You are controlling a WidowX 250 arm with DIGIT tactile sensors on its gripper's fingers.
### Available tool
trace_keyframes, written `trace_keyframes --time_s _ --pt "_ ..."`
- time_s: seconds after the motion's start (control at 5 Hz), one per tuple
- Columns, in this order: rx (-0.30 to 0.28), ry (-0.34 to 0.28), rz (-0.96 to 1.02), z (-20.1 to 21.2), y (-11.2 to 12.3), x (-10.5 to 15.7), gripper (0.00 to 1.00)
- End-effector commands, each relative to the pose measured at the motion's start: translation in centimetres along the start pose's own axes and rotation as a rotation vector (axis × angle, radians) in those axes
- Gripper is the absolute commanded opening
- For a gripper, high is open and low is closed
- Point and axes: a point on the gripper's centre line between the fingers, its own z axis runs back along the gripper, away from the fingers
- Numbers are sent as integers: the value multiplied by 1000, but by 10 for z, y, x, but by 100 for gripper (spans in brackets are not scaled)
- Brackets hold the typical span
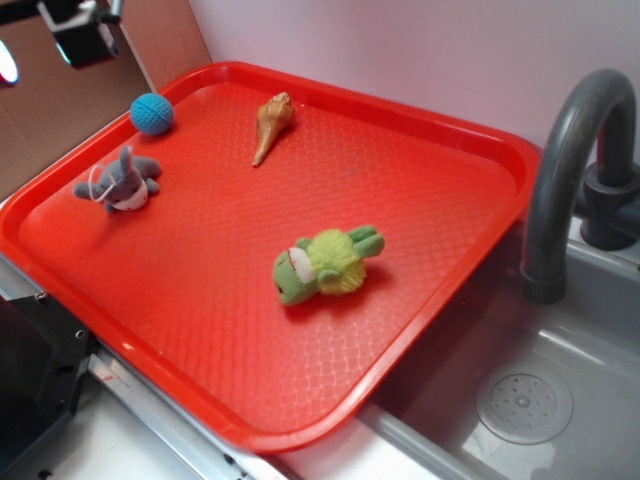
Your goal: Grab the gray animal.
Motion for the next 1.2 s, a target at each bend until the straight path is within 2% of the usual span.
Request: trace_keyframes --time_s 0.0,0.2,0.4,0.6,0.8,1.0 --pt "89 -128 386 -41 15 25 100" --pt "100 -161 313 -66 17 39 100" --pt "74 -137 188 -86 15 39 100" --pt "26 -139 101 -96 13 38 100" --pt "-3 -99 51 -111 9 30 100" --pt "-7 -66 28 -126 5 27 100"
